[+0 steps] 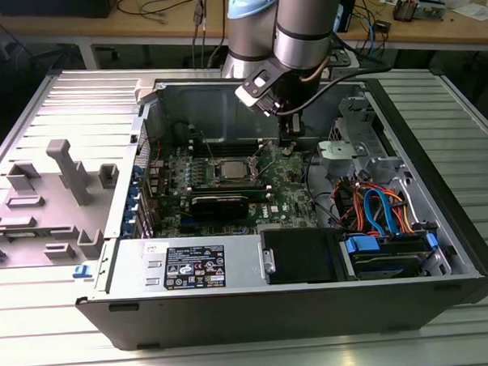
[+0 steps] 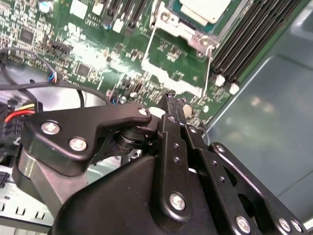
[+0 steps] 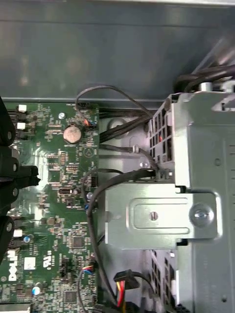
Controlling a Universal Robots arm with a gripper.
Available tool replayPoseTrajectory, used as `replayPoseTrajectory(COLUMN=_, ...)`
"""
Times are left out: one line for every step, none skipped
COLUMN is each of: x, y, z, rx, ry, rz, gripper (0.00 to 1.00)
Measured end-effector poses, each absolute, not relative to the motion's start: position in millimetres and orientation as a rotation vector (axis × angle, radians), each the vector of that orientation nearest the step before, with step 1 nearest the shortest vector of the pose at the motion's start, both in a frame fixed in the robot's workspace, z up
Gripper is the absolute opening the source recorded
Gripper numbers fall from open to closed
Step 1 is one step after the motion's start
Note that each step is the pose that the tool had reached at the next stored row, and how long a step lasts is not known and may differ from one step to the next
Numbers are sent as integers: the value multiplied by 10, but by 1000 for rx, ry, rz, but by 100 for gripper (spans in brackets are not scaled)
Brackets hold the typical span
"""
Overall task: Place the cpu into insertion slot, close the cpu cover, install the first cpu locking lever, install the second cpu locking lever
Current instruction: 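Close the cpu cover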
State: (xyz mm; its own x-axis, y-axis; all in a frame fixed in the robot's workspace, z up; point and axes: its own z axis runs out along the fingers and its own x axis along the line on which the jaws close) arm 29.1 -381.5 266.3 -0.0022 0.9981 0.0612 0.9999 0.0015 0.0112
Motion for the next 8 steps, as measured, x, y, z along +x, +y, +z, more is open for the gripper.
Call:
replayPoseTrajectory(x=310, y=-3815, z=2659, rx=-2194, ry=-2198, rz=-79, gripper=11)
replayPoseTrajectory(x=321, y=-3814, z=2647, rx=-2193, ry=-2197, rz=-77, gripper=11)
replayPoseTrajectory(x=326, y=-3814, z=2637, rx=-2193, ry=-2197, rz=-76, gripper=11)
replayPoseTrajectory(x=330, y=-3814, z=2625, rx=-2192, ry=-2196, rz=-74, gripper=11)
replayPoseTrajectory(x=337, y=-3814, z=2582, rx=-2191, ry=-2195, rz=-72, gripper=11)
replayPoseTrajectory(x=344, y=-3814, z=2499, rx=-2190, ry=-2193, rz=-68, gripper=11)
replayPoseTrajectory(x=332, y=-3814, z=2475, rx=-2188, ry=-2192, rz=-64, gripper=11)
replayPoseTrajectory(x=263, y=-3814, z=2474, rx=-2188, ry=-2192, rz=-64, gripper=11)
